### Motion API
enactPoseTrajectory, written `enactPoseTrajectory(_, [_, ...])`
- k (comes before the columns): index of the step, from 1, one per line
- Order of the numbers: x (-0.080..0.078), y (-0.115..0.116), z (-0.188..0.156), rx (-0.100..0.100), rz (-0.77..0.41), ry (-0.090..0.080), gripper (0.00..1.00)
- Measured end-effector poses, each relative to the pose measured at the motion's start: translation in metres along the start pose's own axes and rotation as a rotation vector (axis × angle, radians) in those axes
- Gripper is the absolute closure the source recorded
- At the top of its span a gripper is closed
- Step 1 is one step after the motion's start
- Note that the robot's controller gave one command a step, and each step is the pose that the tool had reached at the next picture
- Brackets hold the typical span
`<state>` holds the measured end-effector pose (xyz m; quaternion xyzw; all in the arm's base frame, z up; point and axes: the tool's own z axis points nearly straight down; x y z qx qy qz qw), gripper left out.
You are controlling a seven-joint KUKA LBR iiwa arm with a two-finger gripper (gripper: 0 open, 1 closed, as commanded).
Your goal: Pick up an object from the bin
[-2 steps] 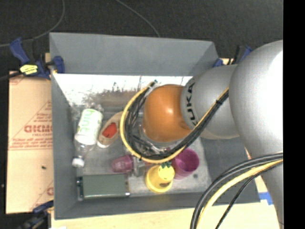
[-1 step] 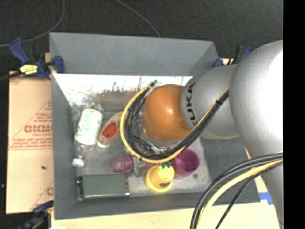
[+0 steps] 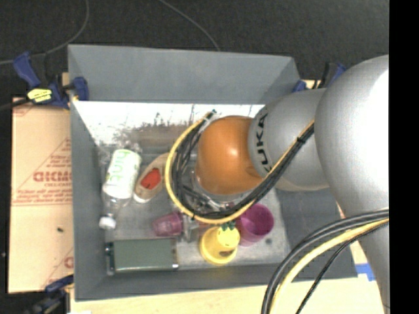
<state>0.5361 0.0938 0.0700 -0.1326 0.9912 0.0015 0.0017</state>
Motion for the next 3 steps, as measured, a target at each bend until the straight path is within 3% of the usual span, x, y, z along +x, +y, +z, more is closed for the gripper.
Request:
enactPoseTrajectory(2, [0.003, 0.0, -0.024, -0.001, 0.0, 0.009, 1.0])
enactPoseTrajectory(3, [0.0, 0.0, -0.045, 0.001, 0.001, 0.001, 1.0])
